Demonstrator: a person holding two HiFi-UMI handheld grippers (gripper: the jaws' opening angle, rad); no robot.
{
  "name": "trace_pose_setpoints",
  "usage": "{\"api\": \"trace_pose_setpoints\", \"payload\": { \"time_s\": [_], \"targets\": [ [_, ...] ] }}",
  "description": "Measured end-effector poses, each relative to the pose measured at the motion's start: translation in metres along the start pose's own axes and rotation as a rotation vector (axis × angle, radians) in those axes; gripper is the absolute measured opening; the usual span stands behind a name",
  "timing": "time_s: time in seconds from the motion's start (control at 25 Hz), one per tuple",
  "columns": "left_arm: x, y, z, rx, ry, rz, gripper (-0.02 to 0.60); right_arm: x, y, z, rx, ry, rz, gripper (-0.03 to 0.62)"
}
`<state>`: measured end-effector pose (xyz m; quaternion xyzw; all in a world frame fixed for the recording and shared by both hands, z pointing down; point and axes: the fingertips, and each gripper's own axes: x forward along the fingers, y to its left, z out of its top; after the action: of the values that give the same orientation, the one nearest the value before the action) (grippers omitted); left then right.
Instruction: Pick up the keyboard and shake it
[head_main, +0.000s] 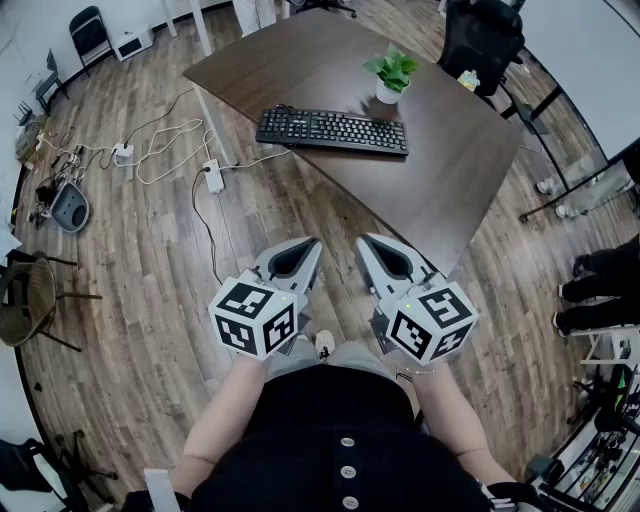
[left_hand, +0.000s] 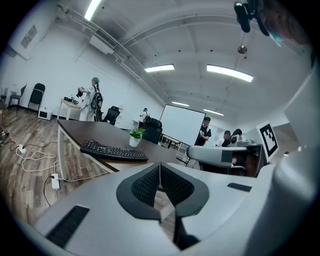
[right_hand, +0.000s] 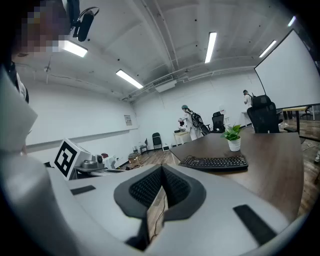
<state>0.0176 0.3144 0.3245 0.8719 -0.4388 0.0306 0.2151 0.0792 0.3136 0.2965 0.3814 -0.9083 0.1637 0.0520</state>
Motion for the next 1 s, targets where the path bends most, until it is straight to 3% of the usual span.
{"api": "trace_pose_setpoints", "payload": {
  "time_s": [0.36, 1.0],
  "targets": [
    [-0.001, -0.001, -0.013, -0.022, 0.023, 0.005, 0.02, -0.005, -0.001, -0.013, 0.004, 0.024, -0.001, 0.025],
    [0.005, 0.0, -0.01, 0.015, 0.015, 0.006, 0.02, -0.001, -0.007, -0.01, 0.032, -0.007, 0.015, 0.026]
  ]
}}
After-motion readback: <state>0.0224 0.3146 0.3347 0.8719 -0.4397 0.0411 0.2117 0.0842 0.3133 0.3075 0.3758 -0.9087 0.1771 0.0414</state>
